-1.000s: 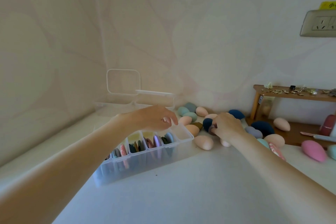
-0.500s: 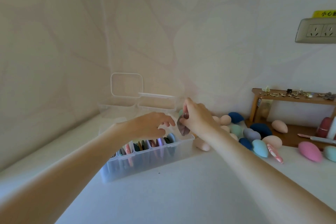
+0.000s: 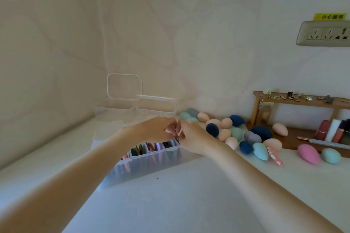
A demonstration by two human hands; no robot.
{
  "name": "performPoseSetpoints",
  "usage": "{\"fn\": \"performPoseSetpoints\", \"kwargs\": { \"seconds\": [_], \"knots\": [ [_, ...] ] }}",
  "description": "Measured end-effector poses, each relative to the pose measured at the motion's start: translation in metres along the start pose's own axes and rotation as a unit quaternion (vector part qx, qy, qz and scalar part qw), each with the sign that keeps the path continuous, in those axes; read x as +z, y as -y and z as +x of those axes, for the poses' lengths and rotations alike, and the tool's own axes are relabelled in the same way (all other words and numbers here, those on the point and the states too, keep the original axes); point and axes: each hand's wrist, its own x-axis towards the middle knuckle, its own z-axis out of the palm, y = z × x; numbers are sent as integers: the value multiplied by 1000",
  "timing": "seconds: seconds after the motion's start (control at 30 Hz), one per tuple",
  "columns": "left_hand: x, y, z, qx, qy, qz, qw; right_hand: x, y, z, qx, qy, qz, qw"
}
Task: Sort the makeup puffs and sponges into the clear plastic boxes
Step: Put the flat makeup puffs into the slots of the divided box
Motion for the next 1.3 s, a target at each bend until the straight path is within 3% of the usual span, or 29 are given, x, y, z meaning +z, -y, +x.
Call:
{"fn": "performPoseSetpoints", "kwargs": {
  "seconds": [0.1, 0.2, 0.27, 0.37, 0.57, 0.63, 0.77, 0.9, 1.07, 1.17, 1.3],
  "knots": [
    [-4, -1, 0, 5, 25, 22, 999, -16, -14, 6, 26, -76, 111, 991],
    [-6, 1, 0, 18, 40, 31, 999, -35, -39, 25, 91, -190, 95, 973],
    [-7, 2, 4, 15, 52, 31, 998, -37, -52, 35, 137, -158, 43, 977],
    [-11, 4, 13, 13, 69, 19, 997, -23, -62, 49, 159, -51, -53, 985],
    [-11, 7, 24, 22, 89, 4, 996, 3, -91, 88, 185, -50, -76, 979],
    [-8, 8, 27, 27, 90, -11, 995, 4, -96, 93, 202, -32, -122, 971],
    [-6, 16, 30, 24, 92, -5, 995, 12, -109, 100, 218, 14, -110, 970],
    [-3, 29, 30, 13, 86, 20, 996, 6, -98, 94, 191, -2, -129, 973],
    [-1, 14, 45, -15, 121, 65, 990, -25, -79, 76, 162, -86, -42, 982],
    [1, 8, 40, 10, 76, 24, 997, -44, -58, 60, 101, -157, 78, 979],
    [4, 12, 28, 8, 22, 4, 1000, -48, -23, 39, 31, -154, 153, 976]
  ]
}}
